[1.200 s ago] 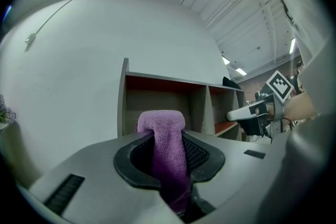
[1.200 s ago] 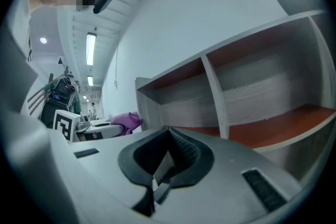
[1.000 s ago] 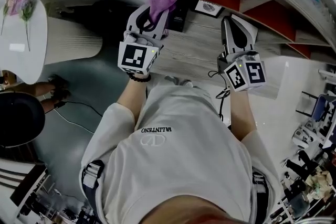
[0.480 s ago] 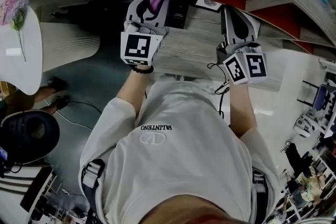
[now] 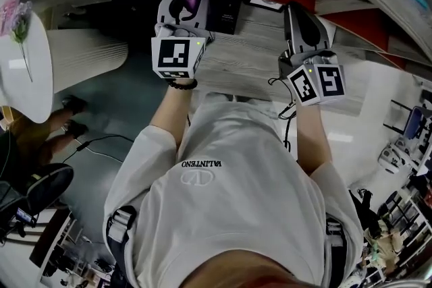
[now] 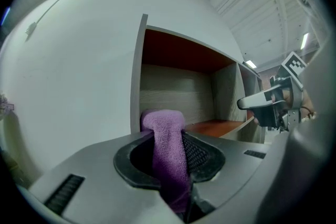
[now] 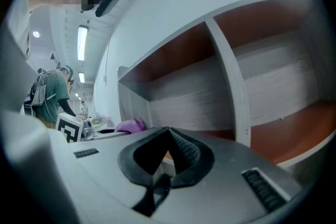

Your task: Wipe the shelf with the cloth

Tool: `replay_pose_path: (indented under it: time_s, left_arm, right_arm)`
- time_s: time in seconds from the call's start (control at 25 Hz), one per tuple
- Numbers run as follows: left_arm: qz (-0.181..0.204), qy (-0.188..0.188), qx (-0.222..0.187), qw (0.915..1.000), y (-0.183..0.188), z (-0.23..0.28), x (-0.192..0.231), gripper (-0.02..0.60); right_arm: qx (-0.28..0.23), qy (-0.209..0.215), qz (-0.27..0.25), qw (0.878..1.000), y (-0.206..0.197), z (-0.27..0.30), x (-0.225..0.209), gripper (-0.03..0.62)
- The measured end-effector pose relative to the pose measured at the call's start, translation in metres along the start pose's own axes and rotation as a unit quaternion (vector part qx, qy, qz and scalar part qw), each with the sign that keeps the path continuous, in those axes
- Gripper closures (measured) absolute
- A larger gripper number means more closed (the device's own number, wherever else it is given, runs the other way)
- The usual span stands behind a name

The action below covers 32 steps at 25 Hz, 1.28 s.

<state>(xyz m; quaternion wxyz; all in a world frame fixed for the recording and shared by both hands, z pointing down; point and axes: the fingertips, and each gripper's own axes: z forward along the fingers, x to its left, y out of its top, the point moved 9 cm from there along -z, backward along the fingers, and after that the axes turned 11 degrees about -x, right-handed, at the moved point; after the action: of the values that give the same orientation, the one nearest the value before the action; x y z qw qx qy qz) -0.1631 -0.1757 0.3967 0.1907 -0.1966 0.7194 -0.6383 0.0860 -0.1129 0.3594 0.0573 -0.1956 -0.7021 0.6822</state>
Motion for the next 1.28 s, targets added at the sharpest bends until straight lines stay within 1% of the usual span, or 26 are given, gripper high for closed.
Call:
replay_pose_path:
  time_s: [0.2,0.36,0.64,1.28]
  left_arm:
    - [0.004,0.015,0.006,0.9999,-0.005,0.004,-0.002,0.492]
    - [0.013,0.021,0.009,0.9996,-0.005,0.005,-0.004,0.492]
    - [0.014,0.030,0.012,0.9994,-0.006,0.005,-0.009,0.492]
    - [0.010,0.014,0.013,0.9998,-0.006,0.016,-0.041,0.492]
  right_arm:
    - [0.009,0.003,0.009,1.000,-0.006,-0.003,-0.005,0.595]
    - [0.012,0.005,0.018,1.000,-0.010,-0.005,-0.008,0.595]
    - [0.014,0.008,0.027,0.999,-0.013,-0.009,-0.015,0.595]
    - [0.017,0.008,0.035,0.999,-0.012,-0.028,-0.032,0.595]
